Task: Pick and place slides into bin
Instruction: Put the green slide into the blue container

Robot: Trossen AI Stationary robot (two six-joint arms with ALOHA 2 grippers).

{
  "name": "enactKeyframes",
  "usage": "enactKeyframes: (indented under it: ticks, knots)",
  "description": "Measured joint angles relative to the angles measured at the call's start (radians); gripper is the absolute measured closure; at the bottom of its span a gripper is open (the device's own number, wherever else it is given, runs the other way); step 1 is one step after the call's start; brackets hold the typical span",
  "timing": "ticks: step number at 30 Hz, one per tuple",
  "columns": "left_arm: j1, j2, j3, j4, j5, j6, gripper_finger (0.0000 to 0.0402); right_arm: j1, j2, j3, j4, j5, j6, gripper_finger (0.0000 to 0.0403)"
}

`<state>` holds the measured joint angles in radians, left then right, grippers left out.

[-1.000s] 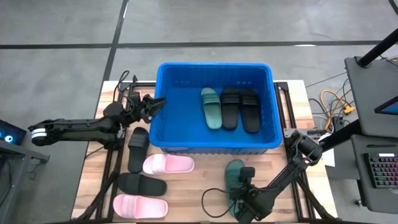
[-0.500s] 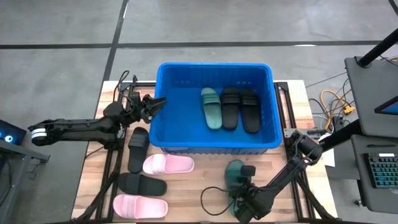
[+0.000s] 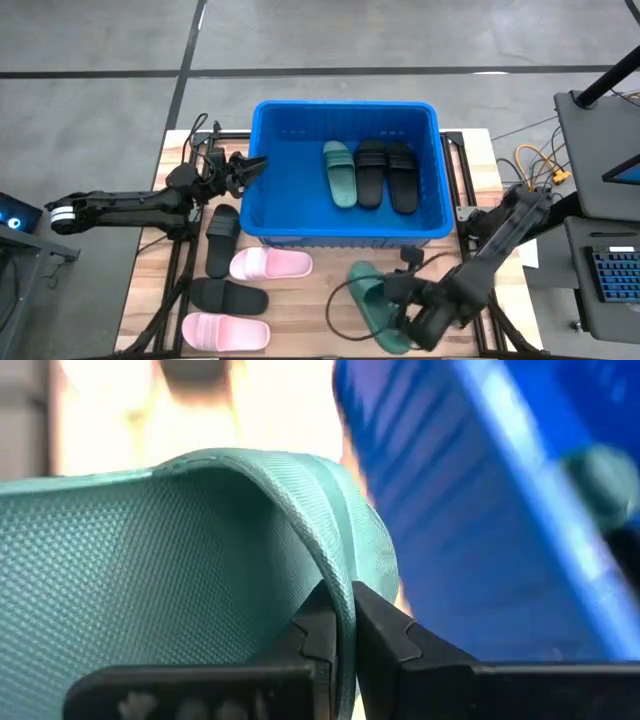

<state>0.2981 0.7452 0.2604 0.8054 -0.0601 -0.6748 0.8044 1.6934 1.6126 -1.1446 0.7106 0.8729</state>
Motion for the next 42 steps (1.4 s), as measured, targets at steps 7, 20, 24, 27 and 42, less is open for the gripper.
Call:
enactKeyframes:
  ticks: [7, 20, 24, 27, 42]
  knots:
    - [0.0, -0.005, 0.0, 0.001, 0.001, -0.004, 0.0201, -0.016, -0.189, 0.001, 0.162, 0.243, -0.206, 0.039]
    - [-0.001, -0.069, 0.009, 0.127, 0.115, -0.056, 0.0201, -0.286, -0.334, 0.001, 0.473, 0.252, -0.608, 0.039]
    - [-0.001, -0.116, 0.017, 0.128, 0.115, -0.033, 0.0201, -0.408, -0.327, 0.001, 0.489, 0.238, -0.695, 0.039]
    - [-0.001, -0.156, 0.027, 0.114, 0.114, 0.023, 0.0201, -0.519, -0.312, 0.001, 0.488, 0.102, -0.698, 0.039]
    - [0.001, -0.362, 0.226, -0.56, -0.037, 0.332, 0.0201, -0.846, -0.075, 0.055, 0.577, -0.065, -0.947, 0.039]
